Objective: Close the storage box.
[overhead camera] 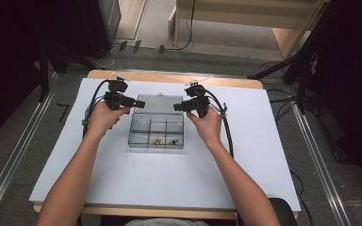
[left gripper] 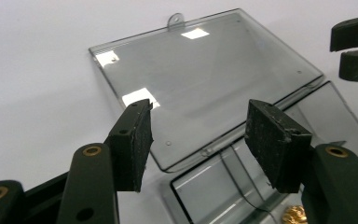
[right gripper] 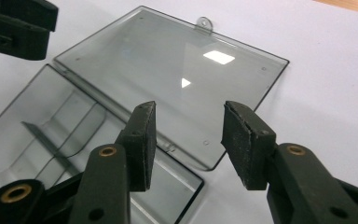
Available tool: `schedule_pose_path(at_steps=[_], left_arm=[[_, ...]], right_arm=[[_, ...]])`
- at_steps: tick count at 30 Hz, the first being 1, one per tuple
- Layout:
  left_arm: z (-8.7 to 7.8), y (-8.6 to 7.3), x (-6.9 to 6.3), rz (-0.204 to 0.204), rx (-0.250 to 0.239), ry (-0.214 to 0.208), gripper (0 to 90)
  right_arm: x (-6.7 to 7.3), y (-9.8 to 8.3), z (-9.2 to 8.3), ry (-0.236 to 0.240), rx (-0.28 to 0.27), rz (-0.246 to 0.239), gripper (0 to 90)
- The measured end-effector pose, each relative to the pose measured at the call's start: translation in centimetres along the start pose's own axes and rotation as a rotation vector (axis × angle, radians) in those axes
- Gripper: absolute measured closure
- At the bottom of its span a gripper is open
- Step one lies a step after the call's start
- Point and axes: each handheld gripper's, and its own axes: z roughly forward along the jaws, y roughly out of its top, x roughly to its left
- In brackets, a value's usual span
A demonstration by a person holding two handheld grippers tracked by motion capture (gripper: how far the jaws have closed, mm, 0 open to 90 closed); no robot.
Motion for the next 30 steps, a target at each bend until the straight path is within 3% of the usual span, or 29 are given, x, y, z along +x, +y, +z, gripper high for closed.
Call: schedule_pose_path(at_steps=[4,15,20,30], left_arm=[[0.7,0.0,0.5,-0.018,0.008,0.027,41.9],[2.1,0.1,1.2,-0.061,0.035,0.023,40.7],[2.5,0.2,1.5,-0.087,0.048,0.033,40.0],[3.7,0.2,1.6,-0.098,0.068,0.042,39.6]], right_arm=[[-0.6,0.2,0.8,-0.016,0.002,0.022,56.1],[-1.3,-0.1,2.8,-0.056,-0.002,0.095,54.5],[-1.1,-0.2,3.4,-0.096,-0.023,0.110,51.3],[-1.5,-1.2,4.4,-0.085,-0.067,0.178,44.3]])
